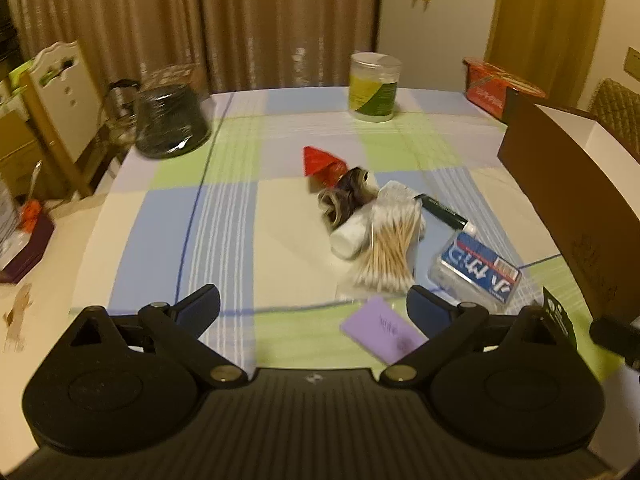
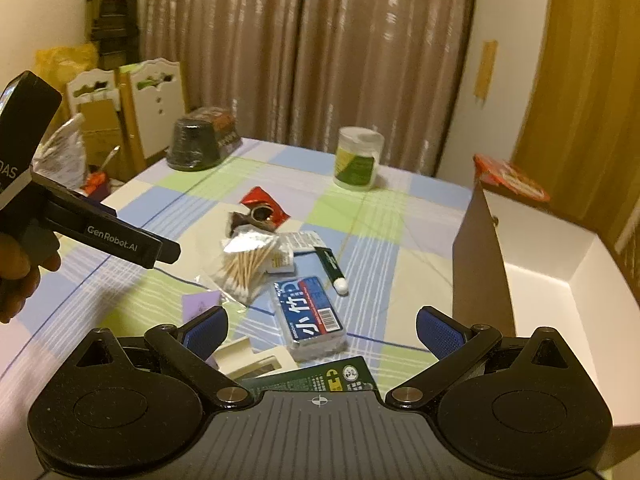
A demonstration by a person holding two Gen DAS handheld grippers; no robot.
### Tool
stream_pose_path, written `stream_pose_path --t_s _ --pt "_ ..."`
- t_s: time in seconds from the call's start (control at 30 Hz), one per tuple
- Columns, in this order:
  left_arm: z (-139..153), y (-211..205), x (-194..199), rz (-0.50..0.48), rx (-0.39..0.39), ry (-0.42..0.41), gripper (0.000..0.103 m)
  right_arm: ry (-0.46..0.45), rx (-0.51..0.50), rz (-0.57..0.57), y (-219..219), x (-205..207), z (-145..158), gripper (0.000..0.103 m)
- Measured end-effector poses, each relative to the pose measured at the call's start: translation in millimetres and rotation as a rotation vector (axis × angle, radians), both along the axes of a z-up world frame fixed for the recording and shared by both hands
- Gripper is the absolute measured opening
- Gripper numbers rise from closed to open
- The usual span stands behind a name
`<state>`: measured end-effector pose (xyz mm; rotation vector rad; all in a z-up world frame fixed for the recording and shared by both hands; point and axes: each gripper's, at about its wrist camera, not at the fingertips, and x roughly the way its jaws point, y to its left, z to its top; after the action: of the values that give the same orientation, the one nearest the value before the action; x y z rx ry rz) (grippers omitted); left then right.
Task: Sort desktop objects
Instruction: 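Grasp the dark fabric hair tie with the left tool while the right tool grasps the cotton swab bag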
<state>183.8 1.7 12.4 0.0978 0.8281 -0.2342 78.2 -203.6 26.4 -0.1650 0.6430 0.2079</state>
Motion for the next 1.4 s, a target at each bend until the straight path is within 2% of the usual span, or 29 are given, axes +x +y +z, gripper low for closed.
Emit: stream_pose_path --t_s 0.13,0.4,0.63,0.87,0.93,0.97,1.03,1.1,1.17,1.23,1.4 --pt "-7 2 21 -0.063 -0.001 0.016 0.098 0.029 -0.004 -0.034 12 13 -5 0.103" --pt "-21 8 67 -0.184 0.013 0.017 0.094 0.048 -0.038 -0.031 42 39 -15 0.103" --pt "-31 -4 110 -0.302 0.009 -0.009 0.085 0.080 -0.054 -0.056 47 70 -28 0.102" --pt "-43 -15 144 -0.367 -0.038 0.020 0.072 0.093 -0.047 -0.062 52 88 -37 0.102" --pt "-46 -16 151 -0.373 -0.060 0.039 0.067 0.099 -0.042 -0.057 54 92 -39 0.102" --pt "-49 -17 153 -0.375 -0.062 0.047 0.065 0.104 -0.040 -0.052 56 95 -40 0.090" --pt "-54 -17 157 -0.378 -0.065 0.063 0.055 0.124 -0.034 -0.036 58 102 -42 0.080" --pt "-58 -18 160 -0.381 -0.070 0.078 0.047 0.131 -0.034 -0.033 61 108 -45 0.080" --pt "-58 -14 160 -0.375 -0.082 0.082 0.027 0.137 -0.028 -0.022 65 113 -47 0.080" --pt "-57 -10 160 -0.370 -0.092 0.081 0.013 0.142 -0.022 -0.012 69 118 -48 0.080" --pt "-44 7 154 -0.343 -0.117 0.068 0.008 0.183 0.009 -0.003 77 131 -56 0.080"
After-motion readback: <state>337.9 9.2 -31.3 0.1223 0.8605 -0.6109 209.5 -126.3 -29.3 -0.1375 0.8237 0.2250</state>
